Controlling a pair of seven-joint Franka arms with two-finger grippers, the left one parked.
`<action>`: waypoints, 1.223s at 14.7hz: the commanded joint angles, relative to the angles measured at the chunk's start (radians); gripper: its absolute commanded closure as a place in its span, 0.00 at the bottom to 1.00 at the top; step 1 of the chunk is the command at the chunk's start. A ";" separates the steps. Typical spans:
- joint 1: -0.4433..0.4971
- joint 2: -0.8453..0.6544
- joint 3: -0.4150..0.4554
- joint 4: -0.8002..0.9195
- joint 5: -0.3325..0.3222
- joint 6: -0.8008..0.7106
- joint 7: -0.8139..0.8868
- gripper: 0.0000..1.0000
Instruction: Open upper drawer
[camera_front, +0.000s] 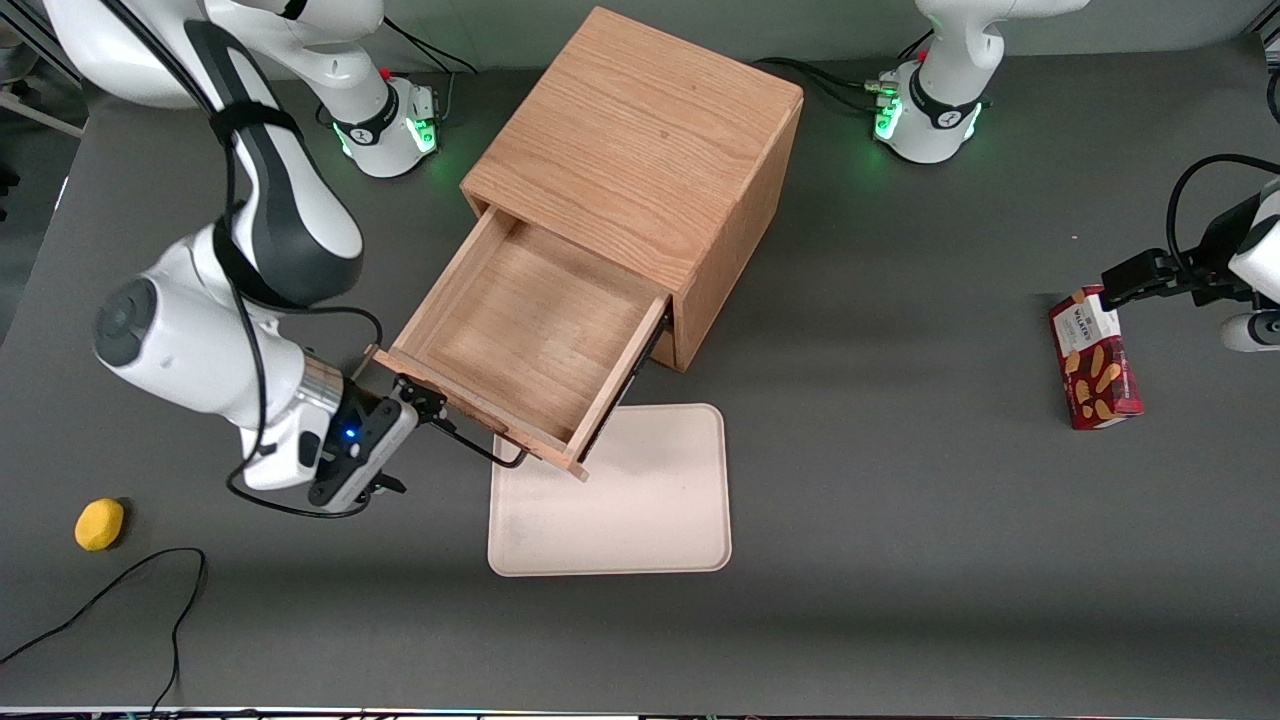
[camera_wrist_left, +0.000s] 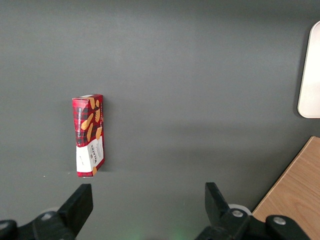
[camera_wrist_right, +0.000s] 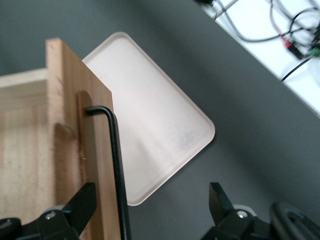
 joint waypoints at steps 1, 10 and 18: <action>-0.054 -0.127 -0.006 -0.027 0.002 -0.013 0.052 0.00; -0.180 -0.531 -0.106 -0.238 -0.055 -0.398 0.585 0.00; -0.191 -0.548 -0.106 -0.229 -0.176 -0.496 0.787 0.00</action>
